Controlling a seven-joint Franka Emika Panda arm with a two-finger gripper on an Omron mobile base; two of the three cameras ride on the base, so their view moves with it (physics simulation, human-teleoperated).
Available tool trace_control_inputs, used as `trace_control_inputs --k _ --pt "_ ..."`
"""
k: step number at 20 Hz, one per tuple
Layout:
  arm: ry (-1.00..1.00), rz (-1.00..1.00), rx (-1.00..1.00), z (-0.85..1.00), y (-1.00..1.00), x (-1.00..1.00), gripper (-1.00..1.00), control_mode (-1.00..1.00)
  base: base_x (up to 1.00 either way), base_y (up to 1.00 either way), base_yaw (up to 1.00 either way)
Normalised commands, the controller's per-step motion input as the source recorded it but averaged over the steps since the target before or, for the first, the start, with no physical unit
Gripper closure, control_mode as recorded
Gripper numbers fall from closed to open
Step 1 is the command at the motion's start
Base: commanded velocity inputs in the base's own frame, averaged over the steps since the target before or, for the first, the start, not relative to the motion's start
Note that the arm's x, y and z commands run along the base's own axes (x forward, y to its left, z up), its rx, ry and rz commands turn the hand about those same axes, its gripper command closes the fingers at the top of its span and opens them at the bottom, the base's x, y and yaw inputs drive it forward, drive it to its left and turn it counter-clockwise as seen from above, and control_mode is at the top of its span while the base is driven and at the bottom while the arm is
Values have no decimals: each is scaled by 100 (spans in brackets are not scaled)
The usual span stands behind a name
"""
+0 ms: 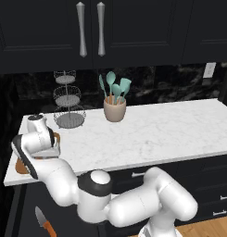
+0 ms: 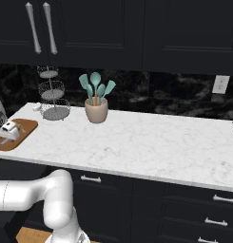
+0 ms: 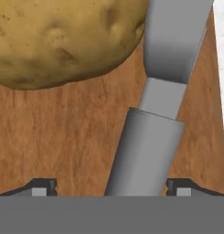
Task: Place the appropriate cutting tool for cutting the potato skin on the cutting board.
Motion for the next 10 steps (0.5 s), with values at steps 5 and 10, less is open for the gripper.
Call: trace_control_inputs --k 5,10 --pt "0 -2 1 67 -25 -3 -100 -100 0 0 0" --pt "0 -1 2 85 -81 -49 -100 -100 0 0 0"
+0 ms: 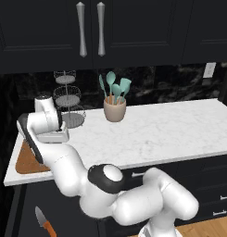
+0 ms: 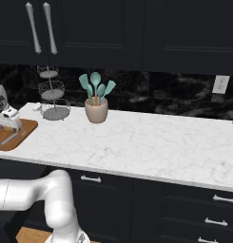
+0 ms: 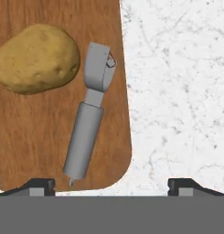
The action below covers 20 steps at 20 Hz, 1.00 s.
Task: Place the appropriate cutting tool for cutting the potato skin on the cutting board.
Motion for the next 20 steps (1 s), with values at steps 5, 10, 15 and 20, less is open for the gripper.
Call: trace_control_inputs --k 5,10,15,20 --pt "-3 0 0 9 -100 -98 -100 -100 0 0 0" --pt "-9 0 0 0 -100 -100 -100 -100 0 0 0" --pt "-9 8 0 13 -100 -100 -100 -100 0 0 0" --pt "-3 9 2 18 -100 -100 -100 -100 0 0 0"
